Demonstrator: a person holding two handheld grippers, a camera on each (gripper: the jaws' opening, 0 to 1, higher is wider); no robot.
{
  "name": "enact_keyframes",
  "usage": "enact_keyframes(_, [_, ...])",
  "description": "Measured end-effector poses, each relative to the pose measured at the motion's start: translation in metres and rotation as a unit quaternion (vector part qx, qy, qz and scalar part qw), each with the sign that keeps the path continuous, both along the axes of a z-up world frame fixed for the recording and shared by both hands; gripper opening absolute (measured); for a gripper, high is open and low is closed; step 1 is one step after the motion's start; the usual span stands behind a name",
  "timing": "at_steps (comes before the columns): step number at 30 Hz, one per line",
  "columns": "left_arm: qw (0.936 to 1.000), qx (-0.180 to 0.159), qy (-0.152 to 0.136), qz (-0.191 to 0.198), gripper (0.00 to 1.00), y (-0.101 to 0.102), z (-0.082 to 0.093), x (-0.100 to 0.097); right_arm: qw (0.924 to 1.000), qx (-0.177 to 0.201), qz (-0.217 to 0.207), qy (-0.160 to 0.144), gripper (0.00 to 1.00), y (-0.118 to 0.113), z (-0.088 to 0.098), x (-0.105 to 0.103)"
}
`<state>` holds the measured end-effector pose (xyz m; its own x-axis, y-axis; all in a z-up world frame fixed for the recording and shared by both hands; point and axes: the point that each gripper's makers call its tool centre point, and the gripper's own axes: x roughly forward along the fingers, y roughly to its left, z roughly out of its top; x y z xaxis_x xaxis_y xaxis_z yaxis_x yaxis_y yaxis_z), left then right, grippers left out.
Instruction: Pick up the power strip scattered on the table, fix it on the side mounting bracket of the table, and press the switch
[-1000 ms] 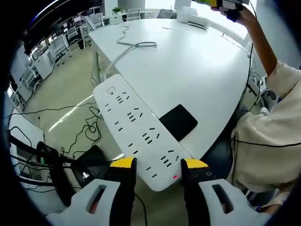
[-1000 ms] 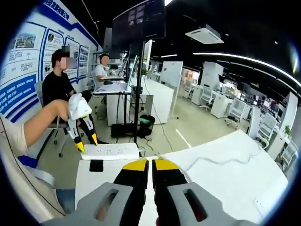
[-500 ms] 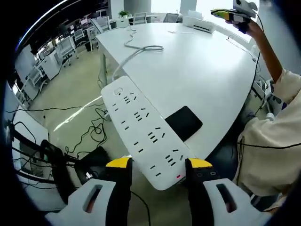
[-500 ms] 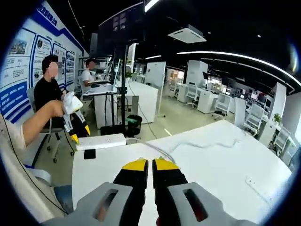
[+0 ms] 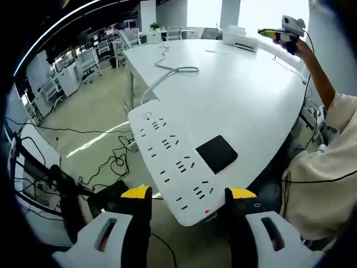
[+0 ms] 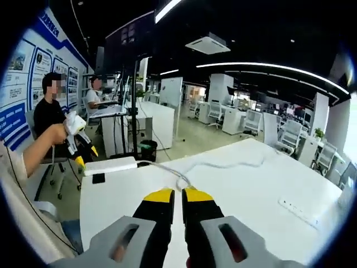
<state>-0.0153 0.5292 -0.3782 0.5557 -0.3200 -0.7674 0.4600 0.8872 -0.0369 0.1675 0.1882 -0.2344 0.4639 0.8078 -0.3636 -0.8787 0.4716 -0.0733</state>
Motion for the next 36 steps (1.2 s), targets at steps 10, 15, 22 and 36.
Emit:
enact_keyframes(10, [0.9916, -0.003, -0.113, 0.063, 0.59, 0.017, 0.048, 0.030, 0.9991, 0.018, -0.037, -0.006, 0.04, -0.039, -0.003, 0.006])
enact_keyframes(15, [0.9860, -0.015, -0.151, 0.069, 0.60, 0.012, 0.067, 0.039, 0.9984, 0.020, -0.052, -0.014, 0.06, -0.057, -0.005, 0.005])
enact_keyframes(22, [0.9737, -0.033, -0.218, 0.058, 0.62, -0.012, 0.096, 0.052, 0.9955, 0.045, -0.080, -0.023, 0.08, -0.088, -0.003, 0.001])
enact_keyframes(36, [0.9594, -0.062, -0.271, 0.044, 0.66, -0.039, 0.109, 0.071, 0.9858, 0.084, -0.142, -0.029, 0.15, -0.147, -0.014, -0.008])
